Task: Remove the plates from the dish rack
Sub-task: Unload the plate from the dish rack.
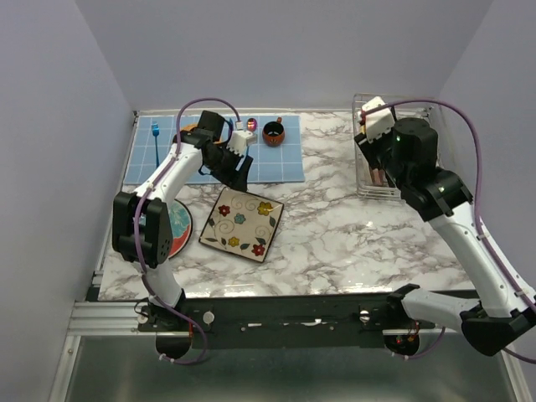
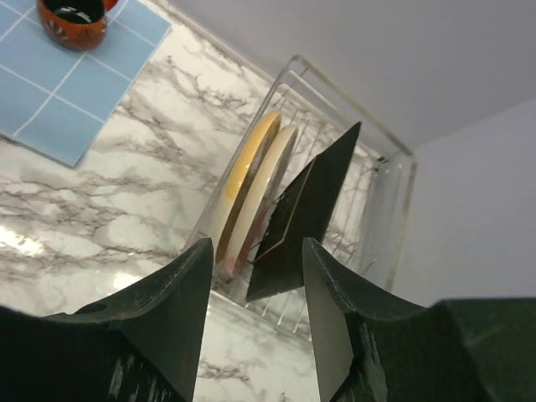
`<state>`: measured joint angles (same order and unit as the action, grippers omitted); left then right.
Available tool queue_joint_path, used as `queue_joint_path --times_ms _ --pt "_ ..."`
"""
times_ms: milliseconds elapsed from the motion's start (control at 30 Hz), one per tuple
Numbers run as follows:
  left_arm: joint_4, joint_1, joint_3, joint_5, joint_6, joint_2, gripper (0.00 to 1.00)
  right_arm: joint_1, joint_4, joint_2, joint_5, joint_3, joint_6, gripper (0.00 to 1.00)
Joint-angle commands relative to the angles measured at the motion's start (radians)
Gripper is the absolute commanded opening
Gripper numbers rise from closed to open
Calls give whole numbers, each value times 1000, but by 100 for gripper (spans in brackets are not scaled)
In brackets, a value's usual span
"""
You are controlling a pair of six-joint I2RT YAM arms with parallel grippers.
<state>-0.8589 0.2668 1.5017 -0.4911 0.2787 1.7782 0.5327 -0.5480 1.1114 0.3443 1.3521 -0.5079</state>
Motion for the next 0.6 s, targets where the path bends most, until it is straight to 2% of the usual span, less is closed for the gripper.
queue_joint_path --times_ms 0,233,567 --pt "-11 8 22 -44 -9 -36 72 -108 -133 59 -169 67 190 55" --pt "-6 8 15 -73 -9 -82 72 -244 -118 96 -297 4 239 53" --pt "-6 8 15 -67 -7 -99 73 -384 -58 119 -334 -7 243 54"
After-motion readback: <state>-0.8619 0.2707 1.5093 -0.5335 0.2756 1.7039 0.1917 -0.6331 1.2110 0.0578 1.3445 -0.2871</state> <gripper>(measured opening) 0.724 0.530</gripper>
